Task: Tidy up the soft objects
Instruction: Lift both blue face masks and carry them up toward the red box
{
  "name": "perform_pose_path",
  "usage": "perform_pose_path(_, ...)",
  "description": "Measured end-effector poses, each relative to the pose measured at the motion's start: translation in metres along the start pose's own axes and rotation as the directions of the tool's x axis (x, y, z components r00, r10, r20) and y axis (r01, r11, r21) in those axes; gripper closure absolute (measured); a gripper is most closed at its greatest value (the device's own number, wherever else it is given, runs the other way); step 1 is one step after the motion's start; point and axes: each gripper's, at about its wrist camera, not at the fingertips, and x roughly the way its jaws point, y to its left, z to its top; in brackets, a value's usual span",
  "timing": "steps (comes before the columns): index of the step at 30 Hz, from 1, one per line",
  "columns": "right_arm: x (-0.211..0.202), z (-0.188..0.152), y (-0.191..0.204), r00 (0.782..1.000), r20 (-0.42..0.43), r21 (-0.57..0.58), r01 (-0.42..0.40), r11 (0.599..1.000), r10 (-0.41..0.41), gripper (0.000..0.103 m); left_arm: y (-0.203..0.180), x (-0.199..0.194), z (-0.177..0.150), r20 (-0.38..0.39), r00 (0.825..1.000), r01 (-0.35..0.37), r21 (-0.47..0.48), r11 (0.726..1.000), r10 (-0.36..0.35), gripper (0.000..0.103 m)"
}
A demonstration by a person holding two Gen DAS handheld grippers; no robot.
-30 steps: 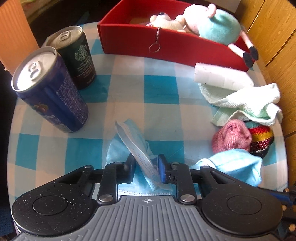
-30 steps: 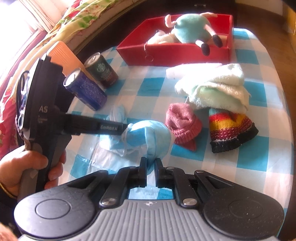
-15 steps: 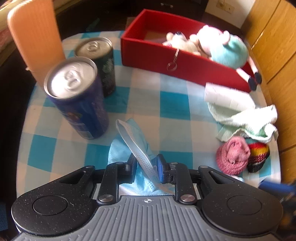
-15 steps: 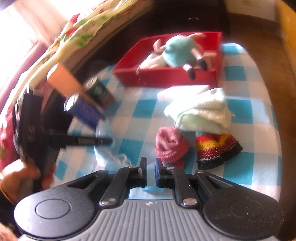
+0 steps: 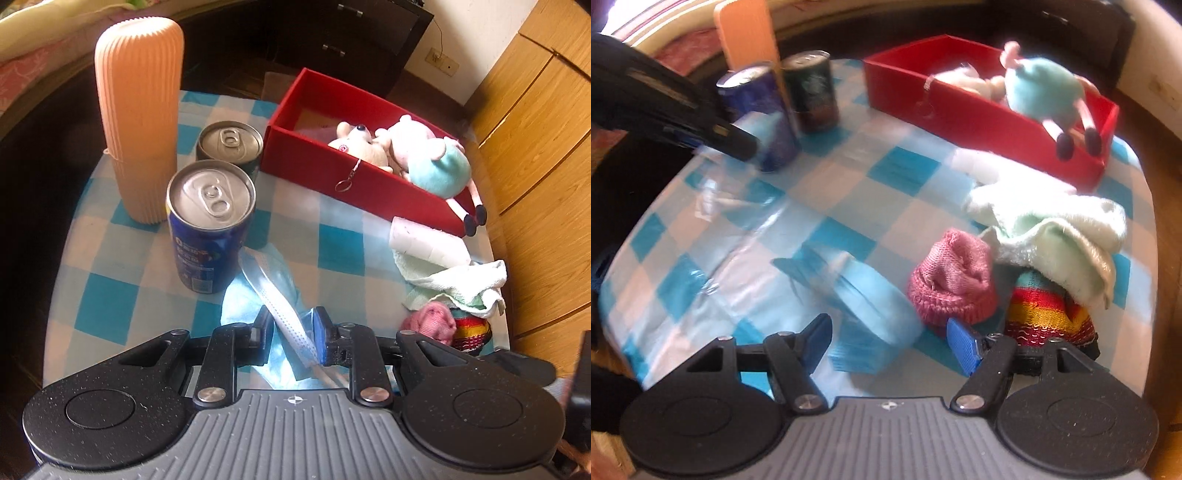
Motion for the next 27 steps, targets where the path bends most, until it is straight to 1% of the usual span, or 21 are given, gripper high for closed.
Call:
perform_pose_path(1, 0.005, 0.002, -0.002, 1.0, -0.022, 0.03, -0.007, 1.0, 0.007, 0.068, 0.0, 0.0, -0.001, -0.002, 1.0, 0.003, 0.0, 1.0, -0.003, 0.08)
perform_pose_path(3, 0.013, 0.004, -0.004, 0.998, -0.043, 0.078, -0.049, 0.996, 0.052, 0.073, 0.0, 0.002, -0.003, -0.008, 1.0, 0.003, 0.003, 1.0, -0.003, 0.08)
perform_pose_path(4, 0.016, 0.005, -0.003, 0.997, -0.046, 0.089, -0.06, 0.994, 0.064, 0.074, 0.001, 0.002, -0.004, -0.009, 1.0, 0.002, 0.007, 1.0, -0.002, 0.079)
perform_pose_path(6, 0.017, 0.008, 0.0, 0.998, -0.031, 0.096, -0.06, 0.994, 0.063, 0.074, 0.001, 0.004, -0.005, -0.013, 1.0, 0.002, 0.008, 1.0, -0.002, 0.079)
perform_pose_path(7, 0.018, 0.01, 0.001, 0.997, -0.028, 0.101, -0.063, 0.993, 0.066, 0.075, 0.001, 0.004, -0.005, -0.016, 1.0, 0.003, 0.009, 1.0, -0.003, 0.079)
perform_pose_path(8, 0.018, 0.011, 0.001, 0.998, -0.029, 0.115, -0.059, 0.992, 0.063, 0.079, 0.001, 0.004, -0.005, -0.019, 1.0, 0.006, 0.012, 1.0, -0.005, 0.078)
perform_pose_path(9, 0.018, 0.012, 0.001, 0.998, -0.033, 0.126, -0.054, 0.991, 0.059, 0.09, 0.001, 0.004, -0.006, -0.022, 1.0, 0.009, 0.019, 1.0, -0.008, 0.078)
perform_pose_path(10, 0.017, 0.013, 0.002, 0.997, -0.038, 0.126, -0.056, 0.991, 0.061, 0.098, 0.0, 0.005, -0.006, -0.025, 1.0, 0.008, 0.026, 1.0, -0.008, 0.078)
perform_pose_path(11, 0.016, 0.014, 0.002, 0.997, -0.04, 0.131, -0.065, 0.989, 0.071, 0.103, -0.001, 0.005, -0.007, -0.027, 1.0, 0.005, 0.033, 0.999, -0.004, 0.077)
perform_pose_path(18, 0.006, 0.01, 0.002, 0.996, -0.048, 0.137, -0.072, 0.988, 0.079, 0.103, -0.011, 0.016, -0.017, -0.062, 0.998, -0.019, 0.09, 0.996, 0.025, 0.079)
perform_pose_path(21, -0.003, 0.011, -0.003, 0.997, -0.019, 0.156, -0.07, 0.985, 0.073, 0.103, -0.013, 0.017, -0.019, -0.067, 0.997, -0.018, 0.098, 0.995, 0.024, 0.079)
perform_pose_path(24, -0.016, 0.016, -0.012, 0.996, 0.025, 0.202, -0.085, 0.976, 0.082, 0.103, -0.015, 0.015, -0.016, -0.058, 0.998, -0.016, 0.1, 0.995, 0.021, 0.079)
perform_pose_path(27, -0.03, 0.021, -0.021, 0.995, 0.071, 0.239, -0.082, 0.968, 0.066, 0.103, -0.018, 0.012, -0.013, -0.046, 0.999, -0.015, 0.1, 0.995, 0.02, 0.079)
